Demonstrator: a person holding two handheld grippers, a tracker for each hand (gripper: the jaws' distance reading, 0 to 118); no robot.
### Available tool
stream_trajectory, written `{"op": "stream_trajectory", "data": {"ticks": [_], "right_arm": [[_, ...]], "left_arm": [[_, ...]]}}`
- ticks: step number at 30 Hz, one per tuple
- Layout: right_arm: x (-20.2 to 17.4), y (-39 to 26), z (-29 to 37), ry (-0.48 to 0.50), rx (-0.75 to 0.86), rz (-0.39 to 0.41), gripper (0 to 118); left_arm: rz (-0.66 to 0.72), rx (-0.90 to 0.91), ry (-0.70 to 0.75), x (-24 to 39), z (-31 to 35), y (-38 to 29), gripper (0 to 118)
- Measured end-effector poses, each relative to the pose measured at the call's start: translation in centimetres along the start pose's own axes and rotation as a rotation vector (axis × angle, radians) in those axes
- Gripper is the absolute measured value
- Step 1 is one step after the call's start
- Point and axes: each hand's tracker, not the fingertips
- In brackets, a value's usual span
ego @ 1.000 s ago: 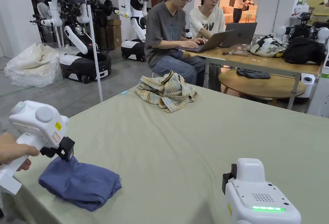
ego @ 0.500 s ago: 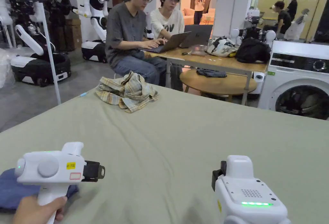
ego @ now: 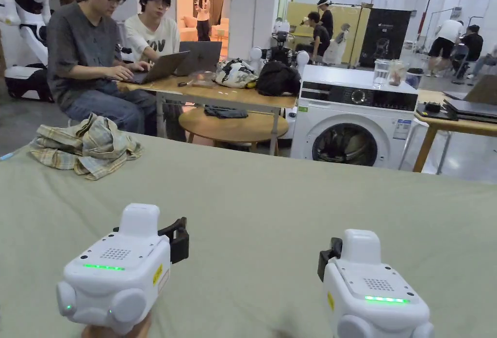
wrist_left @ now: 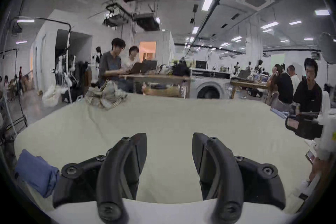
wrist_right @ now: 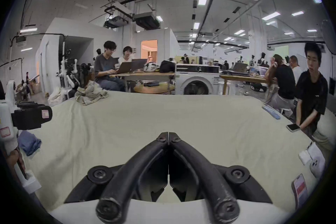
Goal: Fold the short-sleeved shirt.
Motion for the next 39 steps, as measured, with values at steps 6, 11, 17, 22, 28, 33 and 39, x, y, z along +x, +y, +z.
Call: {"op": "stream_trajectory", "data": {"ticks": [6,11,17,22,28,33,39], "right_arm": [[3.1,0.0,1.6,-0.056,0.041,-0.034,0],[4.2,-0.5,2.2,-0.077,0.058,-0.031,0],[5.1,-0.9,2.7,-0.085,0.078,-0.039,0],[5.2,-1.0,2.6,-0.093,0.089,-0.028,0],[5.2,-1.2,2.6,-0.095,0.097,-0.040,0],[5.0,-1.1,2.7,-0.091,0.105,-0.035,0],[4.7,-1.5,2.4,-0.091,0.091,-0.023,0]], "left_arm": [[-0.017,0.052,-0.016,3.9,0.2,-0.1,2],[-0.065,0.036,-0.049,6.0,0.9,-1.5,0],[-0.066,0.027,-0.017,6.2,0.7,-2.0,0],[-0.032,0.061,-0.020,6.0,0.8,-1.9,0],[-0.026,0.089,-0.035,6.3,1.2,-1.7,0],[-0.029,0.107,-0.044,6.2,1.2,-1.3,0],[-0.033,0.093,-0.044,6.1,1.0,-0.9,0]]}}
